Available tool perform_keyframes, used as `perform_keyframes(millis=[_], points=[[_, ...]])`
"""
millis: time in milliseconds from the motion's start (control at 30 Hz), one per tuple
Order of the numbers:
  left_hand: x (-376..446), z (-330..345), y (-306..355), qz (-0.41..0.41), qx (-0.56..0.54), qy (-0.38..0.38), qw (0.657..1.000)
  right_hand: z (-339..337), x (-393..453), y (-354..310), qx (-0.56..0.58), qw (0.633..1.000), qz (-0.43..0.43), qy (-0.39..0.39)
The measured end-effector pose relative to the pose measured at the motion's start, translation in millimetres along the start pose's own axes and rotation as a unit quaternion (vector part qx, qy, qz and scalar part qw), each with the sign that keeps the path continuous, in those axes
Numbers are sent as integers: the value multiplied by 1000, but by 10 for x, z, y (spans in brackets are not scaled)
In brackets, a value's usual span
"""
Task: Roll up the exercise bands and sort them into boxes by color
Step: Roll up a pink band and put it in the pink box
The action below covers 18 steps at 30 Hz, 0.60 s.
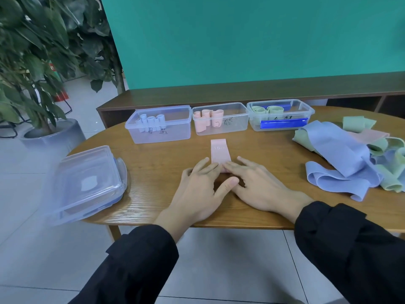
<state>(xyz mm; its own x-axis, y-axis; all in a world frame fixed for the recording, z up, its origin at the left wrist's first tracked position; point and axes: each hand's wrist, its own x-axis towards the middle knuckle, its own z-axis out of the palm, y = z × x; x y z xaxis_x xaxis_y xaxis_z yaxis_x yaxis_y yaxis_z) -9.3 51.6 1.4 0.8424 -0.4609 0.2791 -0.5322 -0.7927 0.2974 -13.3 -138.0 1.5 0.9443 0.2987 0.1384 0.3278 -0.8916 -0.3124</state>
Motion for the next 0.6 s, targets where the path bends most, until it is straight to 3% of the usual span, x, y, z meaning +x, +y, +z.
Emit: perform_keyframes(millis=[167, 367, 600], points=[[72, 53, -20, -19, 19, -27, 999, -27, 67, 46, 8, 1000, -8, -11], [137, 37, -16, -34, 12, -36, 999, -1, 37, 40, 21, 998, -11, 58], [204, 23, -32, -43, -31, -1, 999, 43, 156, 130, 7, 1000, 7, 9]])
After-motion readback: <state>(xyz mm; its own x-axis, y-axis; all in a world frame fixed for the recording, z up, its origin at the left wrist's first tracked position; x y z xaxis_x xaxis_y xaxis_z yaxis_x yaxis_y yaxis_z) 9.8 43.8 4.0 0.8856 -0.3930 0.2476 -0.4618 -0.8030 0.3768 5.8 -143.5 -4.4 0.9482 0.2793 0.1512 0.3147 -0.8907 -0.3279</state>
